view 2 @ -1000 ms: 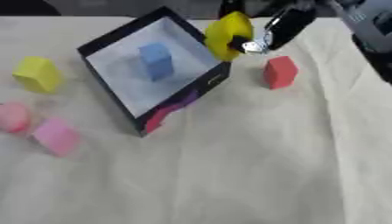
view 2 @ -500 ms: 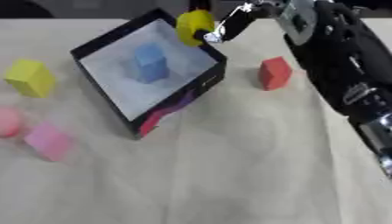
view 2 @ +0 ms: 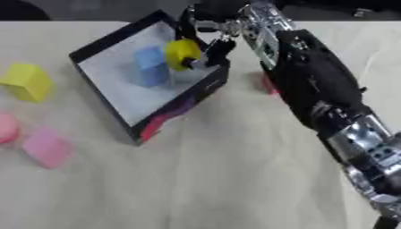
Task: Pick up objects on the table and place them in the box.
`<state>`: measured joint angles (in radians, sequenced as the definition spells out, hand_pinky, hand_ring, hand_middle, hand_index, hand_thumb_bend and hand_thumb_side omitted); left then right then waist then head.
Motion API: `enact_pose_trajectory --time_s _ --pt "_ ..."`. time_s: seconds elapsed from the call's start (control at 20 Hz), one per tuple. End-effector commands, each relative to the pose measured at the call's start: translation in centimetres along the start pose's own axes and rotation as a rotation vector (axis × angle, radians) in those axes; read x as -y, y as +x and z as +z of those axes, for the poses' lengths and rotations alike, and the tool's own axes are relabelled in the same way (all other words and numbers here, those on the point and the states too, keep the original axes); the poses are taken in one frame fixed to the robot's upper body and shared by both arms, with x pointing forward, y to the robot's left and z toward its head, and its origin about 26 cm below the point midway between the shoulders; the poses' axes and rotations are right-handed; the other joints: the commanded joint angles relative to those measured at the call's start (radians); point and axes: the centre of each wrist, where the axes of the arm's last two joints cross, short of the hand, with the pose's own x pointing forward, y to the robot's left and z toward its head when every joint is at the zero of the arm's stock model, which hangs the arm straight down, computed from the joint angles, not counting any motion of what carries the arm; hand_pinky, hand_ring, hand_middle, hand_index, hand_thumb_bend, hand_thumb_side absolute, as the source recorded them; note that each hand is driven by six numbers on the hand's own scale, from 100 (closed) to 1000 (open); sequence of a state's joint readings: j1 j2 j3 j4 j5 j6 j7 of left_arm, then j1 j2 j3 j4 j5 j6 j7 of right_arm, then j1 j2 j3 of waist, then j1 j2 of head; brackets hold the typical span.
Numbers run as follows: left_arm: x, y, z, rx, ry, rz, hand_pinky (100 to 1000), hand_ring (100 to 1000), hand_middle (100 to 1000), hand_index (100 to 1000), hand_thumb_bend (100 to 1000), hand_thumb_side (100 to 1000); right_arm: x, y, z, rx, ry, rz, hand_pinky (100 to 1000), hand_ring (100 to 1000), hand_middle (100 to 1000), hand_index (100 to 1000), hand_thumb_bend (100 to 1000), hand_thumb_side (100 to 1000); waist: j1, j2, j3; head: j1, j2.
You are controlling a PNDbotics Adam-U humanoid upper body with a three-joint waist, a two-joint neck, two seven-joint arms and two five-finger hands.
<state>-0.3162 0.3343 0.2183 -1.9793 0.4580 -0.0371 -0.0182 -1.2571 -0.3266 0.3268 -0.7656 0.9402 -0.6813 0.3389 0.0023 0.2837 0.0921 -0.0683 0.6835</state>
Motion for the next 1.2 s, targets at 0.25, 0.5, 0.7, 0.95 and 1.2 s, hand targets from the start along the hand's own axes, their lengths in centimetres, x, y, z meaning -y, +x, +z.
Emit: enact_pose_trajectory --time_s 0.25,0.5,0.7,0.95,1.2 --pt "-0.1 0.9 -0.3 -0.007 0.027 0.014 911 1000 844 807 108 675 1.5 -0.9 0.9 -0.032 0.014 0.038 924 829 806 963 267 674 -0.012 -0.006 -0.001 0.006 -0.008" --pt "-0.1 0.8 -0.2 -0.020 0.035 0.022 907 1000 844 806 107 675 2.4 -1.3 1.7 -0.054 -0.034 0.026 952 844 827 983 290 683 -0.013 -0.009 -0.003 0.009 -0.007" --pt "0.0 0.8 -0.2 -0.030 0.030 0.026 896 1000 838 803 108 675 3.4 -1.7 2.6 -0.062 -0.073 -0.003 948 826 820 995 380 385 -0.013 -0.010 -0.004 0.012 -0.007" --pt "0.0 0.7 0.0 -0.039 0.020 0.021 895 1000 841 802 104 674 5.4 -2.5 4.6 -0.063 -0.136 -0.096 947 810 812 989 252 204 -0.013 -0.012 -0.008 0.021 -0.005" --pt "-0.1 0.7 0.1 -0.046 0.015 0.014 894 1000 840 801 101 674 7.5 -3.0 6.9 -0.050 -0.159 -0.165 937 801 789 974 217 197 -0.014 -0.015 -0.015 0.027 -0.002"
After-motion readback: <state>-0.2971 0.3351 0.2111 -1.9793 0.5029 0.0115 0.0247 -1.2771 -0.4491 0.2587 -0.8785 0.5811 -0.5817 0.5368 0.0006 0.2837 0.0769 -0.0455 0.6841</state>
